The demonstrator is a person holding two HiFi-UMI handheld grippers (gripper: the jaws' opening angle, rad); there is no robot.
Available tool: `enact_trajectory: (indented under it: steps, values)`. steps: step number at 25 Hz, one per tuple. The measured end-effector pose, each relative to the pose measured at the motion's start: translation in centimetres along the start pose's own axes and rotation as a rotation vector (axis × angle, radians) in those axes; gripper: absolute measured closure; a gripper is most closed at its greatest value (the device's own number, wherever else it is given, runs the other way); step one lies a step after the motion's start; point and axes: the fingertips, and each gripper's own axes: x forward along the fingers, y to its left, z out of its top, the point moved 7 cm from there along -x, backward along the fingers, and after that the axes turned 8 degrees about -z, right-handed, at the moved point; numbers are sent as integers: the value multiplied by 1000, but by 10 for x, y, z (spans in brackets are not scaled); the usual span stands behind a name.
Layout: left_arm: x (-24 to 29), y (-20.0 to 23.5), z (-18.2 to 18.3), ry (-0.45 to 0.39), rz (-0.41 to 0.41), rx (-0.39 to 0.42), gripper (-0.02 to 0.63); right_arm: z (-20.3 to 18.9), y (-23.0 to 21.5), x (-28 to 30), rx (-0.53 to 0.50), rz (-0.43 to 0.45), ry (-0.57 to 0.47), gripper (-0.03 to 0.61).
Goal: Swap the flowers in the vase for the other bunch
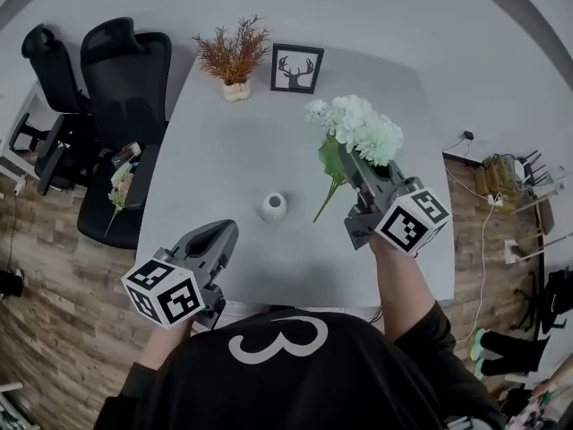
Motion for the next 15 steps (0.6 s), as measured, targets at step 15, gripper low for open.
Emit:
enact_trajectory:
  steps: [15]
  values:
    - [-36,5,-4,-47,90,-40,601,16,60,30,-78,275,-220,529]
